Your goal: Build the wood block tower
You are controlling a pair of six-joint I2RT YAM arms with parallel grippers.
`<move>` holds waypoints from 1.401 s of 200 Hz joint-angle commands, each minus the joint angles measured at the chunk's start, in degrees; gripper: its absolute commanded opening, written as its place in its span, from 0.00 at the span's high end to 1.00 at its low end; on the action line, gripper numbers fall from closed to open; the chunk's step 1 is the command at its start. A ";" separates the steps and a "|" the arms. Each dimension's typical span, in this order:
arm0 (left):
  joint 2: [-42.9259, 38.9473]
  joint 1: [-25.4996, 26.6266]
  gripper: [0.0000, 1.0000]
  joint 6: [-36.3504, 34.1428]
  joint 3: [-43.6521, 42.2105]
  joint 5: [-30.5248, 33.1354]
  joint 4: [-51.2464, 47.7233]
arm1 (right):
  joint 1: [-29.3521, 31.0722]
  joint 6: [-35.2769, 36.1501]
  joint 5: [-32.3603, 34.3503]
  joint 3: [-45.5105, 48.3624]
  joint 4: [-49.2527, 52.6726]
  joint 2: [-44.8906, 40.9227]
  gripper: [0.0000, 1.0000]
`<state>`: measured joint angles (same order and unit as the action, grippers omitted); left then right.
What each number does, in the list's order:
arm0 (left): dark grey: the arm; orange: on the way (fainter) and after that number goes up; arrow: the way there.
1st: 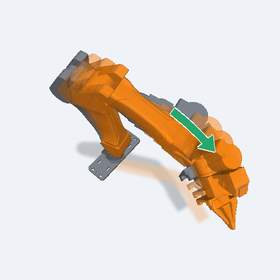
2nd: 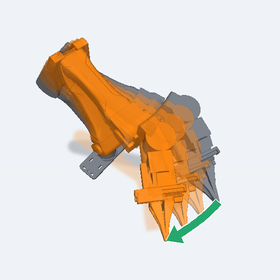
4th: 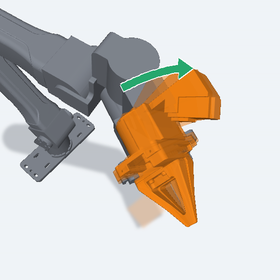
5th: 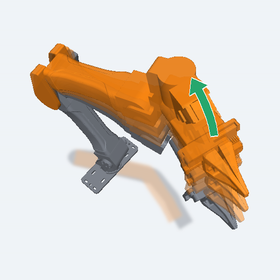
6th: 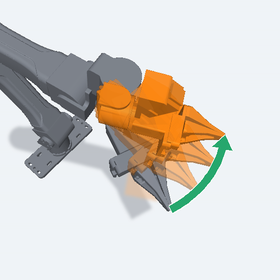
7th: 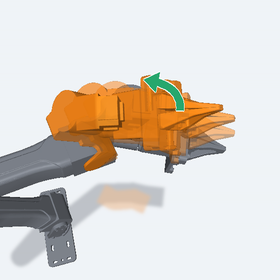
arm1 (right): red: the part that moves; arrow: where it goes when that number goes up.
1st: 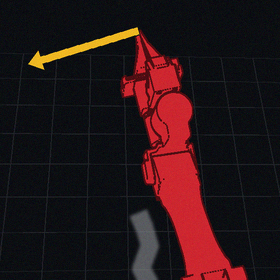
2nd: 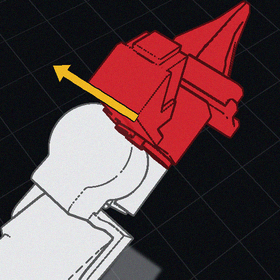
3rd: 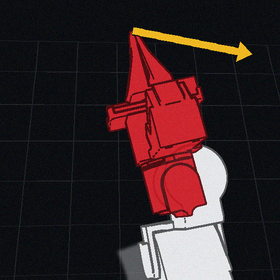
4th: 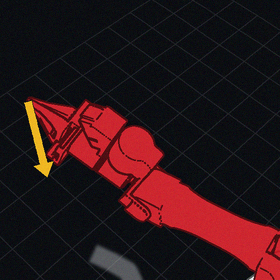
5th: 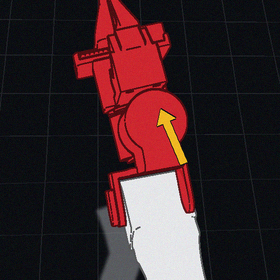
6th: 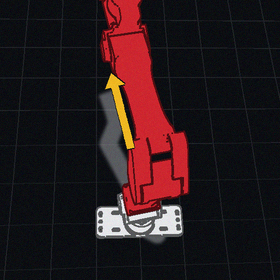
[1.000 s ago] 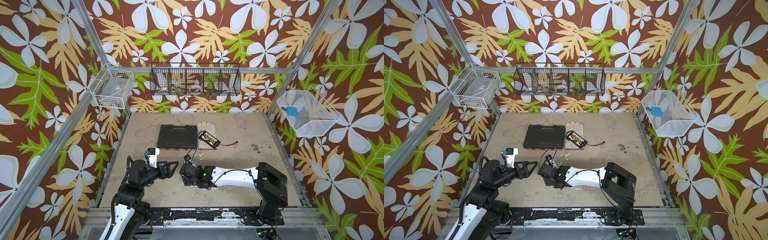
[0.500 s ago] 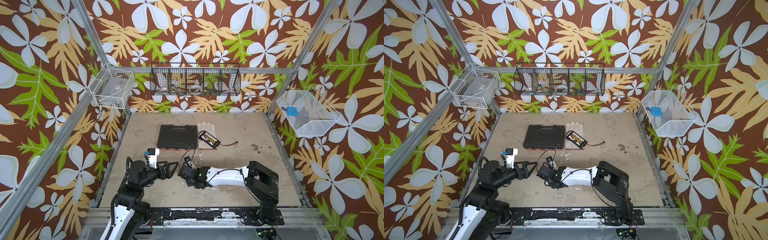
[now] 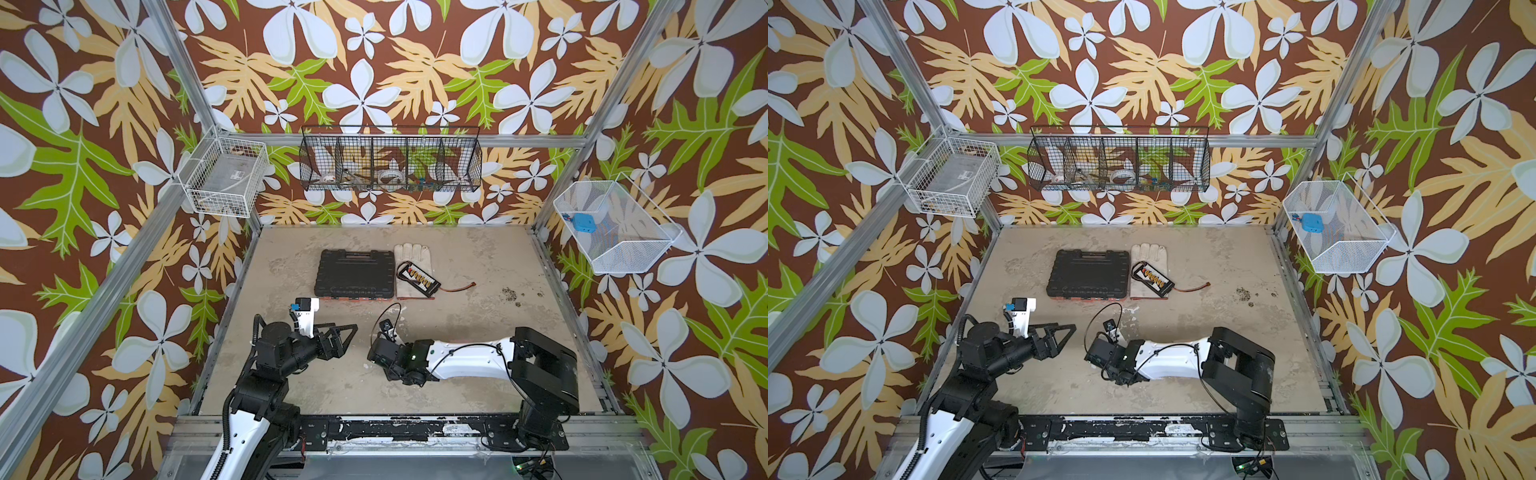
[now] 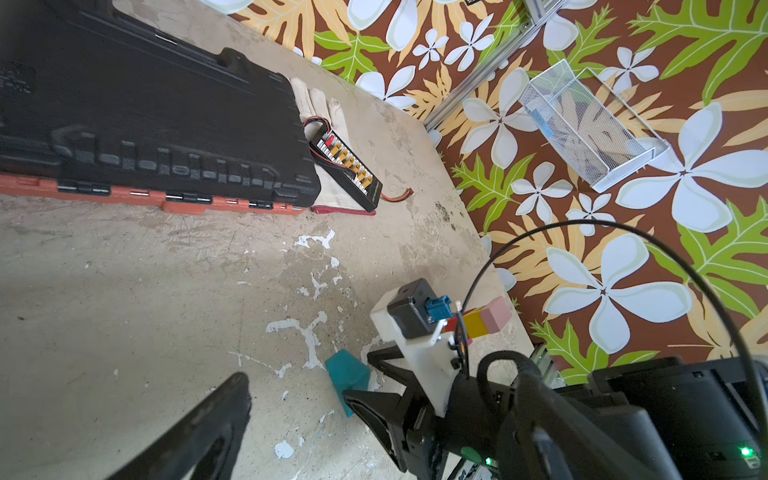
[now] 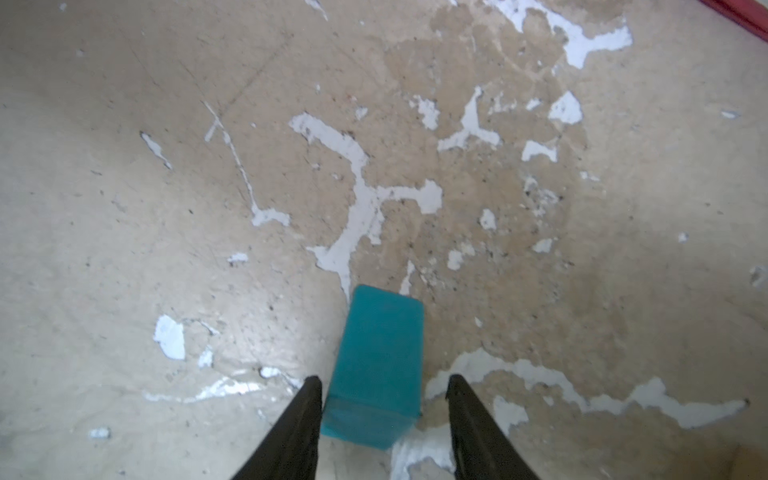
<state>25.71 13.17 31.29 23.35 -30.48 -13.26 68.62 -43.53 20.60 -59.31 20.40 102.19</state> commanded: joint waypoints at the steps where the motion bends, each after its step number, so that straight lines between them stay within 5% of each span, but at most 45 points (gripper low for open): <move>1: 1.01 -0.12 0.00 0.65 0.00 -0.82 2.18 | 0.59 -1.57 0.80 2.00 -0.12 -2.00 0.43; 36: 4.49 -0.15 0.00 3.82 3.53 -1.65 -0.58 | 1.57 -0.80 1.37 2.45 -0.32 -4.28 0.37; 67: 4.69 -0.08 0.00 16.45 3.25 -10.38 9.69 | 1.52 1.20 0.92 2.51 -2.40 -9.13 0.36; 106: -3.17 -0.11 0.00 29.84 -7.59 -5.03 27.87 | 1.28 1.14 6.54 4.71 -1.43 -21.42 0.35; 126: -2.23 -0.07 0.00 30.01 -11.47 -6.65 32.75 | 0.96 1.50 9.19 5.83 -0.62 -28.13 0.26; 154: 1.50 -0.52 0.00 39.16 -18.60 -7.57 42.15 | -0.94 -2.39 13.27 5.61 5.33 -34.88 0.12; 166: 4.44 -0.52 0.00 36.16 -19.16 -5.84 35.53 | -1.33 -4.53 15.67 5.93 7.35 -37.94 0.00; 187: 7.58 -0.69 0.00 29.29 -18.92 -1.18 32.00 | -1.46 -3.68 18.21 7.20 7.13 -44.17 0.00; 208: 5.96 -0.60 0.00 20.09 -8.04 16.69 4.32 | -1.45 -5.71 23.35 8.93 8.52 -50.42 0.00; 224: 6.55 -0.62 0.00 15.52 -0.54 26.07 -6.82 | -1.52 -5.35 26.81 11.20 7.97 -55.25 0.00; 245: 10.29 -0.62 0.00 15.62 3.45 27.29 -8.80 | -2.48 4.25 25.05 11.98 5.21 -59.58 0.00; 280: 16.19 -0.62 0.00 16.18 3.88 32.16 -10.33 | -10.29 6.65 19.43 7.97 11.31 -62.14 0.00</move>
<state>40.16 12.58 48.93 27.05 -5.50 -17.61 62.59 -41.15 43.00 -49.28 28.34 41.23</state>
